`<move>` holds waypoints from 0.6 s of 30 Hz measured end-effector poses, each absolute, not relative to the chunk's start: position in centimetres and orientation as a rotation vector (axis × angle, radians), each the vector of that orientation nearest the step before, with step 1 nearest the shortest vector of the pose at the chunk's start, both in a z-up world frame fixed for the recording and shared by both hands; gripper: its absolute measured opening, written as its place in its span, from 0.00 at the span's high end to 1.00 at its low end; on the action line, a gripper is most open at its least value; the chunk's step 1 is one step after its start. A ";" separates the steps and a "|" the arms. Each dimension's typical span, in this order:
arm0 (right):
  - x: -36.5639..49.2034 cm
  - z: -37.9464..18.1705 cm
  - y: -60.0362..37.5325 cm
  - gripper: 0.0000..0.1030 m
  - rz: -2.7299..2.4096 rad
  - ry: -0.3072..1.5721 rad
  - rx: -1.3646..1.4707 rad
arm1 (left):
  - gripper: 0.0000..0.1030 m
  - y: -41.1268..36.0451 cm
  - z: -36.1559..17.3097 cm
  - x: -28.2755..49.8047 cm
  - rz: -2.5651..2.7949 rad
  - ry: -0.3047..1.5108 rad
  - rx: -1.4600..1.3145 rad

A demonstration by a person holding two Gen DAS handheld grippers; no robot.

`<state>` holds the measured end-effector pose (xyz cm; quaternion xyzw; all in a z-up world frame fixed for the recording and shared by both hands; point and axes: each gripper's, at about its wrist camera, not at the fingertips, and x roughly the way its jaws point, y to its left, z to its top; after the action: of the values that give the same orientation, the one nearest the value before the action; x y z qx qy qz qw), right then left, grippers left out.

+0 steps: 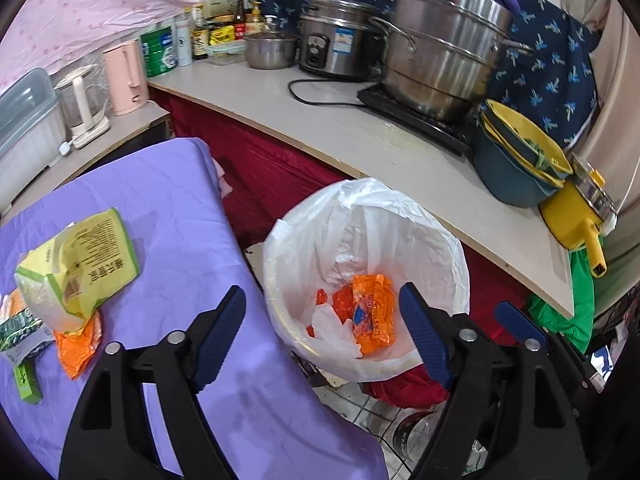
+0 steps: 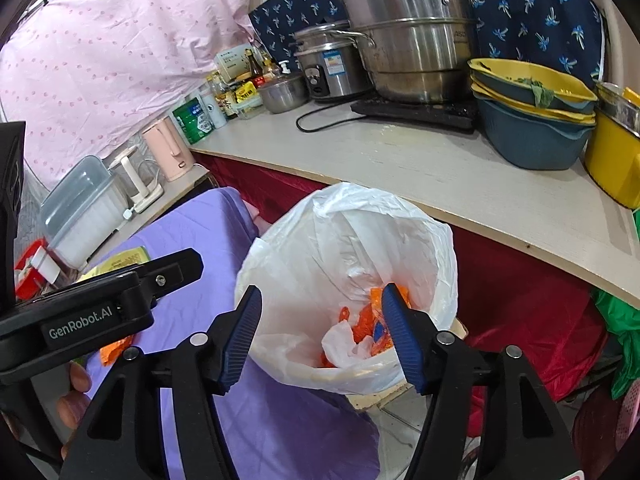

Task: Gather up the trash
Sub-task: 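Move both grippers back over the table toward the remaining trash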

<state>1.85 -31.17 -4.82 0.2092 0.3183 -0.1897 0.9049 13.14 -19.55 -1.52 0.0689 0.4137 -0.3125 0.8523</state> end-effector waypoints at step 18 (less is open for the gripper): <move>5.8 -0.3 -21.1 0.33 -0.216 0.601 0.347 | 0.15 -3.5 1.9 15.8 -0.377 0.798 -0.026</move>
<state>5.84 -21.12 -0.27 0.1697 0.2939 -0.1059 0.9347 15.85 -3.49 1.86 -0.0125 0.3862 -0.1826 0.9041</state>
